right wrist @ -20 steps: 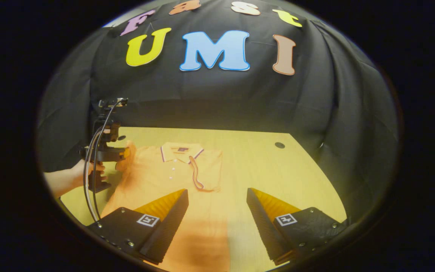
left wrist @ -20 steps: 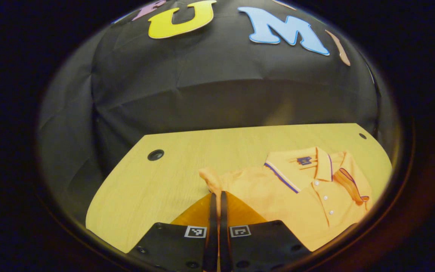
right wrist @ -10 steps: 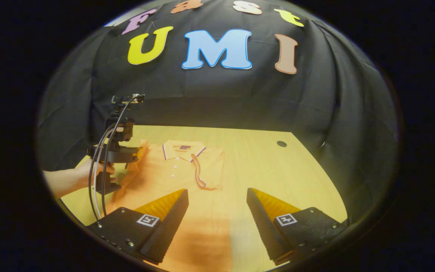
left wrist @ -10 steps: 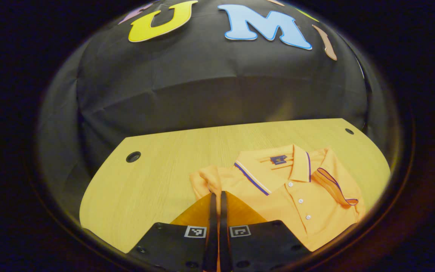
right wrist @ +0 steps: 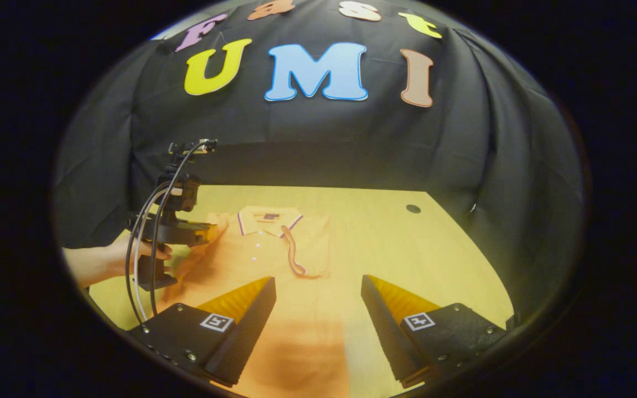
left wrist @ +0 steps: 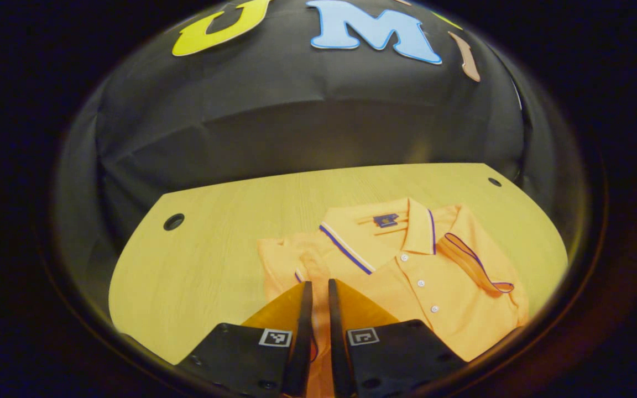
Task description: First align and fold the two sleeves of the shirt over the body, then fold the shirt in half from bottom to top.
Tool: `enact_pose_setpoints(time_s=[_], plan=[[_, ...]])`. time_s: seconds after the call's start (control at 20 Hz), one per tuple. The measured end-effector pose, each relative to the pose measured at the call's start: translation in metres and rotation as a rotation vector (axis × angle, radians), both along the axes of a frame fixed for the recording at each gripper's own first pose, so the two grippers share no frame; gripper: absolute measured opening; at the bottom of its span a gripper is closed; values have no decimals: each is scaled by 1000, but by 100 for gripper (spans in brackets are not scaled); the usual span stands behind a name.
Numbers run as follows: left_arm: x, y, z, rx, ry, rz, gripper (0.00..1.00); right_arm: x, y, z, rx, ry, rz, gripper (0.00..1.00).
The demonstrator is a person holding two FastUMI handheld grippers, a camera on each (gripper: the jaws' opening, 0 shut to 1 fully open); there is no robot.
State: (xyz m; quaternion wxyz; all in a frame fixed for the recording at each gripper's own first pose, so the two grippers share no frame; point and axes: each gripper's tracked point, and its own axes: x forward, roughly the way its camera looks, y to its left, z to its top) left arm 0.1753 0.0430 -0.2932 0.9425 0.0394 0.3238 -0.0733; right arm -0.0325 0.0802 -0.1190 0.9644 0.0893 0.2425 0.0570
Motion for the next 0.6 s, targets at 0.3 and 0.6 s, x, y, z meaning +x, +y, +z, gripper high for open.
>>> enact_pose_setpoints(time_s=[0.3, 0.6], plan=[[-35, -11, 25, -39, -14, -12, 60, -14, -8, -2, -2, -32, 38, 96], [-89, -21, 62, -74, -69, 1, 81, -34, -23, -3, -5, -63, 85, 96]])
